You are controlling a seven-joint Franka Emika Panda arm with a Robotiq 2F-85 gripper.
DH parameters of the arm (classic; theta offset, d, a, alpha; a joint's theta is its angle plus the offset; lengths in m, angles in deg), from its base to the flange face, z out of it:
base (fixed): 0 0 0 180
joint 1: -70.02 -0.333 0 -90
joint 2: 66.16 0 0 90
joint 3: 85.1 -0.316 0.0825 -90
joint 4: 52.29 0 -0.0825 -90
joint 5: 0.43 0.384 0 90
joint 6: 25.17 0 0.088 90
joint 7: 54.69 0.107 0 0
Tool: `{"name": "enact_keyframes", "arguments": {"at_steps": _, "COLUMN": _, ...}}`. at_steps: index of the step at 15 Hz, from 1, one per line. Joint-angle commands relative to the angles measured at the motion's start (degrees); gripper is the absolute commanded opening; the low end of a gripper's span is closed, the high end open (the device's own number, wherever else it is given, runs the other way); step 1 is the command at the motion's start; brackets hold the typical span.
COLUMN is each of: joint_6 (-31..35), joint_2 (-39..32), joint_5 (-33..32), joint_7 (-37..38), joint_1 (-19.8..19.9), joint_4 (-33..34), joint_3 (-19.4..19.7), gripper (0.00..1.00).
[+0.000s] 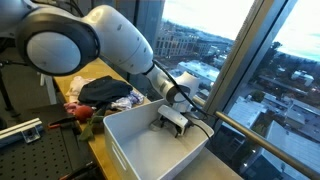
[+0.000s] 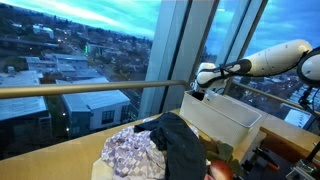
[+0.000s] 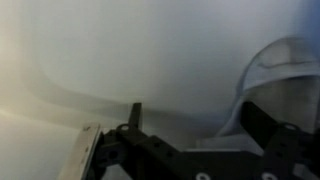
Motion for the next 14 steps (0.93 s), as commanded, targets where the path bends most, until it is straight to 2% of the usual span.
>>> {"name": "enact_keyframes", "arguments": {"at_steps": 1, "joint_6": -5.7, "joint_2": -5.4, "joint_5": 1.2, "joint_7": -1.1, "joint_1": 2.4, "joint_4": 10.0, "joint_3": -2.3, "gripper": 1.00}}
{"name": "enact_keyframes", "arguments": {"at_steps": 2, "joint_6": -6.9, "joint_2": -5.8, "joint_5": 1.6, "joint_7": -0.9, "joint_1": 2.7, "joint_4": 11.2, "joint_3": -2.5, "gripper": 1.00}}
{"name": "enact_keyframes", "arguments": {"at_steps": 3, "joint_6": -7.7, "joint_2": -6.1, "joint_5": 1.9, "joint_7": -0.5, "joint_1": 3.0, "joint_4": 12.3, "joint_3": -2.6, "gripper": 0.75}}
{"name": "enact_keyframes", "arguments": {"at_steps": 4, "joint_6": -8.6, "joint_2": -6.3, "joint_5": 2.1, "joint_7": -0.5, "joint_1": 3.4, "joint_4": 13.3, "joint_3": -2.6, "gripper": 0.74}}
{"name": "enact_keyframes", "arguments": {"at_steps": 13, "joint_6": -15.0, "joint_2": -8.0, "joint_5": 4.2, "joint_7": -2.5, "joint_1": 6.8, "joint_4": 18.6, "joint_3": -3.1, "gripper": 0.05}}
{"name": "enact_keyframes", "arguments": {"at_steps": 14, "joint_6": -15.0, "joint_2": -7.3, "joint_5": 4.6, "joint_7": -3.3, "joint_1": 6.6, "joint_4": 17.6, "joint_3": -3.1, "gripper": 0.05}}
